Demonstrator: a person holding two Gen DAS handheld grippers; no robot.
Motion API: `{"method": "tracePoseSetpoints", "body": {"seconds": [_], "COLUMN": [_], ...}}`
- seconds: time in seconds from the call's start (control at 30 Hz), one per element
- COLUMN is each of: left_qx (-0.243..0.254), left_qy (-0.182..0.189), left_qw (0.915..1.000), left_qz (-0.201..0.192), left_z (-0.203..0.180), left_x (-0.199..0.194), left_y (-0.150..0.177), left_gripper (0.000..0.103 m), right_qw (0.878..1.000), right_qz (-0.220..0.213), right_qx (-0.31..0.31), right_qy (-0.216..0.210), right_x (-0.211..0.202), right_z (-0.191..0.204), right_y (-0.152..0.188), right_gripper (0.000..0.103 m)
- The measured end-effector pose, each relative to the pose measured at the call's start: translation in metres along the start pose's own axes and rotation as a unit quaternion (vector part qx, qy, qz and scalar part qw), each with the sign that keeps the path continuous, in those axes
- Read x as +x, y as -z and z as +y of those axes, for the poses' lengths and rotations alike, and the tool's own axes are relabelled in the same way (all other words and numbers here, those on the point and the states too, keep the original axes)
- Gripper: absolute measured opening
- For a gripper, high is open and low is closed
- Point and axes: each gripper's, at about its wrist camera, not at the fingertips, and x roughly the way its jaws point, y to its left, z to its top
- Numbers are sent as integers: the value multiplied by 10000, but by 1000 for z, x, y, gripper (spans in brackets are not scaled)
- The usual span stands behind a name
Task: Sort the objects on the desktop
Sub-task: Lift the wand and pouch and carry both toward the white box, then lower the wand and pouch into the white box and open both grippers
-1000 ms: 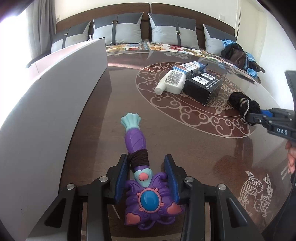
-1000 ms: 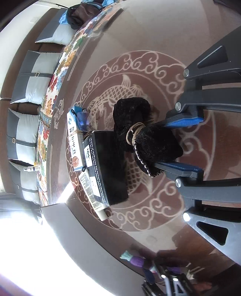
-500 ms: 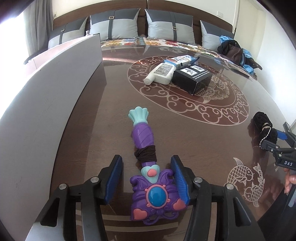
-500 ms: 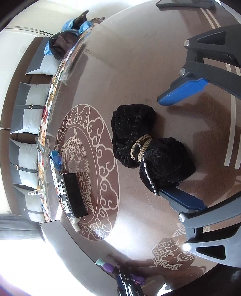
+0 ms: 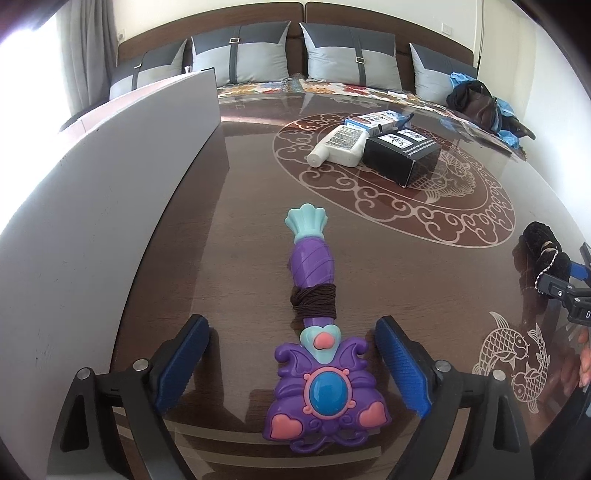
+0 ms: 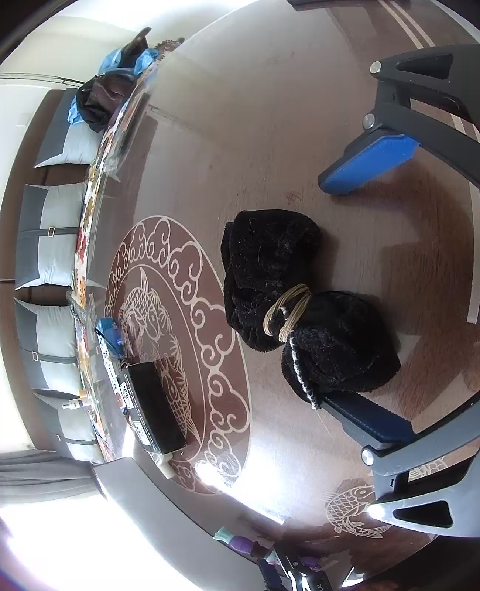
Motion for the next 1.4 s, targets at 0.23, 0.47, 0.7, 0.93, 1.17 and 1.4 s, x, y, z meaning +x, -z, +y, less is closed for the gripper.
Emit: {"method": "tracePoseSetpoints", "body": {"seconds": [0.23, 0.47, 0.7, 0.93, 1.17, 1.4], "left_qx": [-51, -59, -48, 73, 287, -48], "left_qy": [-61, -73, -69, 31, 196, 624], "left_qw": [9999, 9999, 9999, 9987, 9992, 9979], "left_qz": [94, 101, 138, 511, 201, -144], "left_z": [2, 2, 2, 2, -2, 8], "left_x": [3, 4, 4, 2, -7, -31], "left_y": [-2, -2, -2, -3, -6, -12], "left_gripper": [103, 103, 103, 103, 43, 43], "right_qw": [10000, 10000, 10000, 10000, 9989, 9984], "right_qz": [3, 1, 1, 79, 384, 111], "right_qx": [1, -1, -1, -49, -99, -397], "right_qy": [-9, -3, -5, -21, -264, -392], "right_x": [0, 0, 0, 1, 6, -27], "right_z": [0, 0, 0, 0, 0, 24], "right_y": [0, 0, 0, -1, -28, -36], "right_gripper": [103, 103, 103, 103, 63, 39]}}
